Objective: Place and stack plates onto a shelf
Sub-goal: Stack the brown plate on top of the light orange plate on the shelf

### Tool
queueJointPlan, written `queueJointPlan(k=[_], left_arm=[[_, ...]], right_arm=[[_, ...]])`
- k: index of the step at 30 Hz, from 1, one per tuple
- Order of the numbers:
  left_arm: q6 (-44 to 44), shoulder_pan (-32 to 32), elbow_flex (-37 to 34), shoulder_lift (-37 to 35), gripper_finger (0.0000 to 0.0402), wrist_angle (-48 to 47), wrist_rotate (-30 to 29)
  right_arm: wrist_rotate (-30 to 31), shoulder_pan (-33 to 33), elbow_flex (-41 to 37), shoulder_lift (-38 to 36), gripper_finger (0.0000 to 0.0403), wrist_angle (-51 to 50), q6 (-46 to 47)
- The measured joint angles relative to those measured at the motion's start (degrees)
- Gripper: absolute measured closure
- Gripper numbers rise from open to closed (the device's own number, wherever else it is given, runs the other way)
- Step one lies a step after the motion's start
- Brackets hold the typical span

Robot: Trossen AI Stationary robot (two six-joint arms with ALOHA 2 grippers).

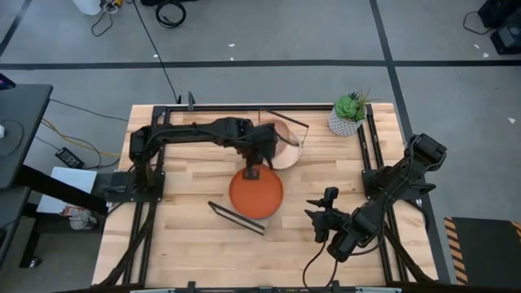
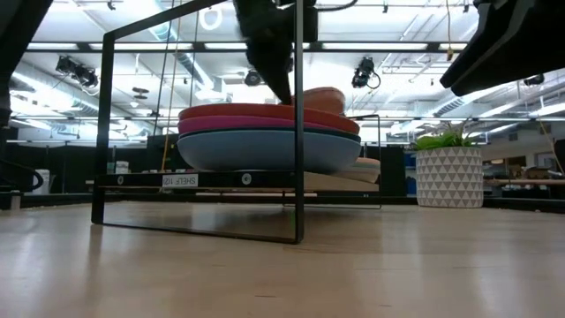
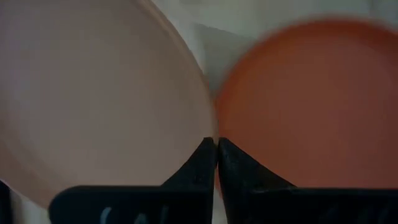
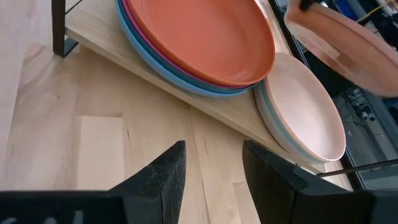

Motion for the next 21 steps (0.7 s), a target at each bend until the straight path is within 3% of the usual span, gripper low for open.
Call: queueJointPlan(k=[4, 8, 18, 21], left_arm=[[14.5, -0.3, 0.0, 0.0, 0.0386, -0.1, 1.2], [23.1, 0.3, 0.0, 0.0, 0.0386, 0.7, 2.0], [24.9, 1.6, 0.0, 3.8, 0.0384, 3.2, -0.7], [25.7, 1.3, 0.0, 4.2, 0.0364, 3.0, -1.0]], right_arm=[[0.0, 0.0, 0.0, 0.0, 0.0238, 0.0, 0.5], [-0.1, 0.0, 0.0, 0.0, 0.0238, 0.0, 0.8], [0.2, 0.0, 0.0, 0.0, 0.0238, 0.5, 0.8], [0.3, 0.0, 0.0, 0.0, 0.0238, 0.5, 0.7]])
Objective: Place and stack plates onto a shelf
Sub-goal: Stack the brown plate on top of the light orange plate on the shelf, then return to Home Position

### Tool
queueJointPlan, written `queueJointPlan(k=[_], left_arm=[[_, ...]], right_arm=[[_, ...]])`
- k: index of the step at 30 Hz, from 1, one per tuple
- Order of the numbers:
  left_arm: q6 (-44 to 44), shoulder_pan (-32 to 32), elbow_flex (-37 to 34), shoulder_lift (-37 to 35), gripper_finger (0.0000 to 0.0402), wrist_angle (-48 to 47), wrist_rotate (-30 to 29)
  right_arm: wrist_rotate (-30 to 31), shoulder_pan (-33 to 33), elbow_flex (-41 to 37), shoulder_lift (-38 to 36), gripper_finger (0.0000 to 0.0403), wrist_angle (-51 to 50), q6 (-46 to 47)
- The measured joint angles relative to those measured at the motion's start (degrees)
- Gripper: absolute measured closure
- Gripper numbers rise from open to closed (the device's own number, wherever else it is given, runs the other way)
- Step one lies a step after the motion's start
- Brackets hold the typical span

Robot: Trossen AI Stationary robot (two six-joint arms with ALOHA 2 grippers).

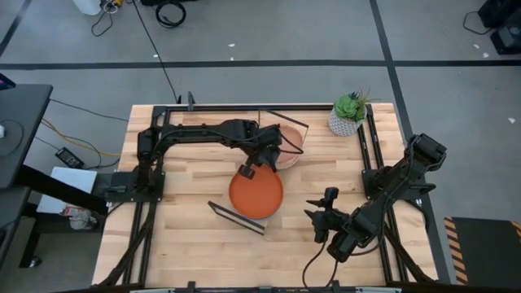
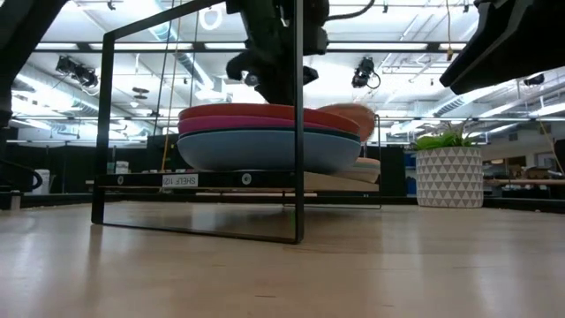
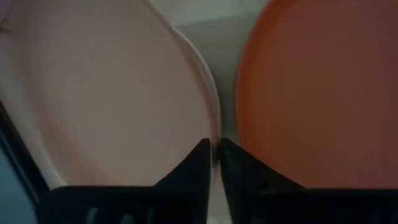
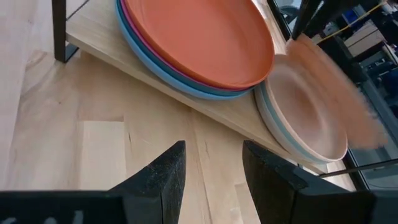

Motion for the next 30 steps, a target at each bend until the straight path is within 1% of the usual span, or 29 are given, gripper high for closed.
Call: queueJointPlan(k=[3, 7, 10, 13, 16, 18, 19, 22, 25, 30], left_arm=[[-0.4, -0.2, 0.0, -0.1, 0.0324, 0.5, 0.0], [-3.2, -0.2, 0.0, -0.1, 0.0265, 1.1, -0.1], [-6.1, -0.6, 0.9, -0.1, 0.0240, 0.2, -1.6], [-9.0, -1.6, 2.5, -1.5, 0.0236, -1.7, -3.2], [-12.3, -2.9, 4.3, -4.4, 0.0247, -3.3, -3.1], [-14.5, -3.6, 4.0, -7.5, 0.0258, -3.8, -1.9], [-15.8, -3.6, 3.2, -9.1, 0.0264, -2.9, -0.1], [-19.6, -2.5, -3.6, -15.3, 0.0281, 4.7, 6.7], [-20.0, -1.5, -14.1, -21.4, 0.0295, 12.7, 7.4], [-22.6, 2.2, -31.9, -31.9, 0.0313, 24.8, 9.6]], right_arm=[[-0.1, 0.0, 0.0, 0.0, 0.0238, 0.0, 0.0], [-0.2, 0.0, 0.0, 0.0, 0.0238, 0.1, 0.1], [-0.2, 0.0, 0.0, 0.0, 0.0238, -0.1, 0.1], [-0.2, 0.0, 0.0, 0.0, 0.0238, -0.5, 0.0], [0.1, 0.0, 0.0, 0.0, 0.0238, -0.9, -0.3], [1.9, 0.1, -0.6, 0.0, 0.0238, -1.2, -1.2], [3.2, 0.1, -1.5, -0.3, 0.0239, -1.3, -1.5], [5.1, -0.3, -4.3, -2.5, 0.0248, -1.1, 0.9], [5.3, -0.5, -8.4, -4.9, 0.0262, 0.3, 2.9], [2.3, -0.3, -14.6, -10.2, 0.0286, 7.6, 1.8]])
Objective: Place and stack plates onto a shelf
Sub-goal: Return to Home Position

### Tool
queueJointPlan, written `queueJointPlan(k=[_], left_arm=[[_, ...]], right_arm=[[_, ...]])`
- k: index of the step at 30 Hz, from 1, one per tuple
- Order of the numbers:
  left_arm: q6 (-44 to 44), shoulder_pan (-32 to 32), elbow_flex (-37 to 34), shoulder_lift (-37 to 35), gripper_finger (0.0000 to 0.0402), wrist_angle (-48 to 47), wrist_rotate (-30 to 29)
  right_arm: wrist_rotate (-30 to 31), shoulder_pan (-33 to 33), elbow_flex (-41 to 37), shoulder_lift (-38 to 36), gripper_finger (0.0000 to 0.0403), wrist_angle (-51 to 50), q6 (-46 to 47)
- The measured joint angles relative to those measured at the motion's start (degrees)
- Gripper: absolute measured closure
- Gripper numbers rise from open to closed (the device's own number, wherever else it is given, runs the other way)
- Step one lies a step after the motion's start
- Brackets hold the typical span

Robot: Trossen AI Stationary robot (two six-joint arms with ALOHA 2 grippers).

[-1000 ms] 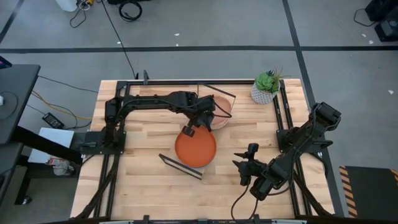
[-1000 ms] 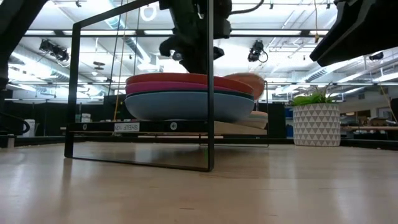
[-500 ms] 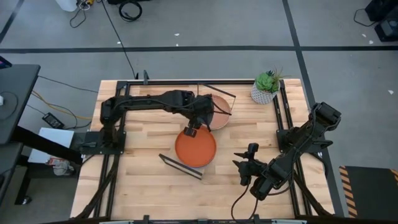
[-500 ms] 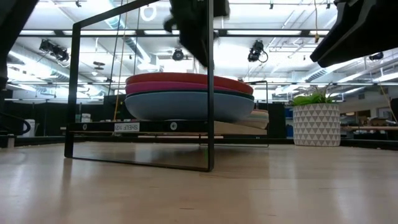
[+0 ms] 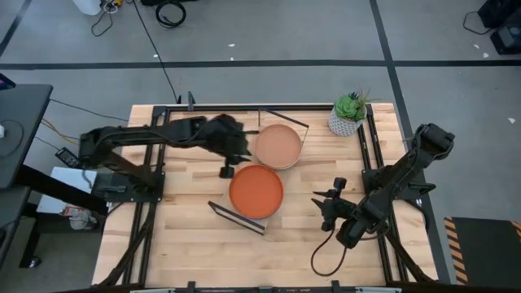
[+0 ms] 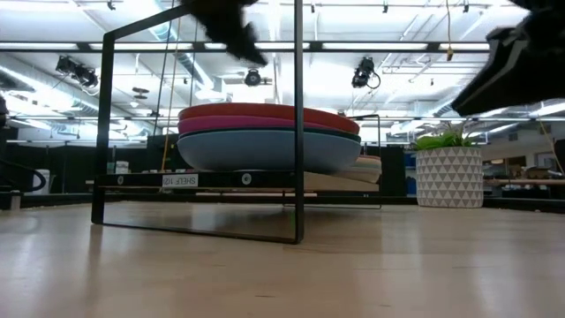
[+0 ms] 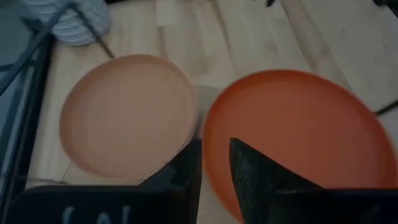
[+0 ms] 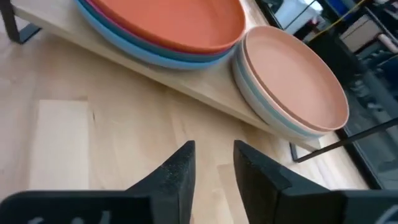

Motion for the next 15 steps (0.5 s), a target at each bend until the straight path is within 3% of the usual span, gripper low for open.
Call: queueJointPlan(k=[9, 15], left_arm=[[-4.9, 3.1, -25.2, -16.4, 0.0324, 20.9, 2.3], [-7.4, 3.0, -36.6, -26.7, 0.0324, 28.5, 2.1]], right_arm=[[-0.8, 0.9, -9.0, -13.3, 0.0316, 12.9, -8.1], [-6.6, -2.5, -17.3, -21.8, 0.0328, 30.0, -16.9]])
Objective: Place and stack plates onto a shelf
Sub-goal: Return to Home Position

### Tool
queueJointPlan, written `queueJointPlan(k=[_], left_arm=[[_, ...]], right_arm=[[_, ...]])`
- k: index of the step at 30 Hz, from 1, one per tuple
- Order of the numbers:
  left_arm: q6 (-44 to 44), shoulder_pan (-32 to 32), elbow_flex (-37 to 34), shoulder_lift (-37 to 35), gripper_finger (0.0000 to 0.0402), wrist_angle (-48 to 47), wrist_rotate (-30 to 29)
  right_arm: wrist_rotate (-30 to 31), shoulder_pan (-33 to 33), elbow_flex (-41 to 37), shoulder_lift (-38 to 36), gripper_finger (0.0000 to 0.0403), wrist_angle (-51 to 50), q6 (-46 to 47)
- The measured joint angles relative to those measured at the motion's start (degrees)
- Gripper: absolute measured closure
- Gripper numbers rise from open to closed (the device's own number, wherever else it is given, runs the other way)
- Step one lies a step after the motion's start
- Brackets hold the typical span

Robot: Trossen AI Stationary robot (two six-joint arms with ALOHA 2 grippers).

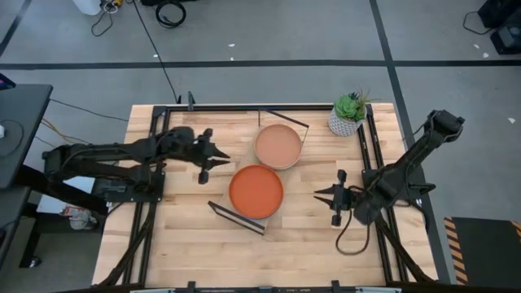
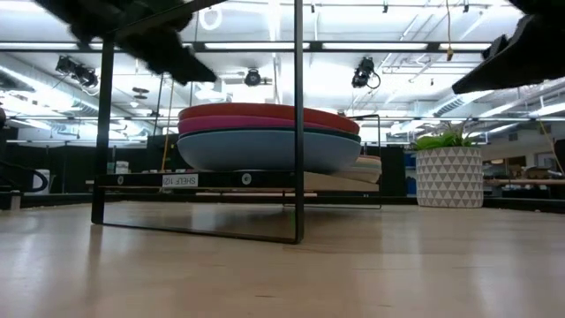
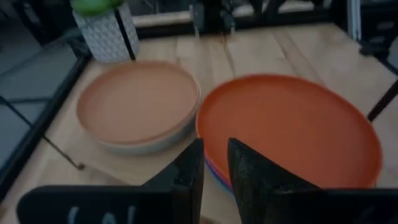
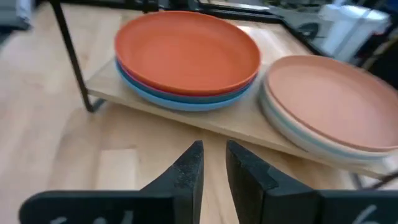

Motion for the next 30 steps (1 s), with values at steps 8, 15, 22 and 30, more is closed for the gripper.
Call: queueJointPlan(k=[8, 15, 22, 30], left_arm=[[-2.9, 0.1, -9.6, -10.9, 0.0324, 6.5, -1.3], [-5.6, -0.1, -15.0, -20.5, 0.0324, 6.5, -3.3], [-7.3, -0.6, -19.6, -28.8, 0.0324, 6.6, -4.8], [-9.2, -0.6, -25.4, -36.0, 0.0324, 6.0, -6.0]], right_arm=[[-15.4, -11.0, -11.6, -6.4, 0.0354, 24.3, -11.5], [-20.1, -16.9, -13.0, -15.8, 0.0372, 22.0, -16.5], [-18.7, -17.5, -13.1, -28.3, 0.0375, 11.5, -17.8], [-17.6, -17.4, -13.0, -39.0, 0.0375, 0.3, -16.4]])
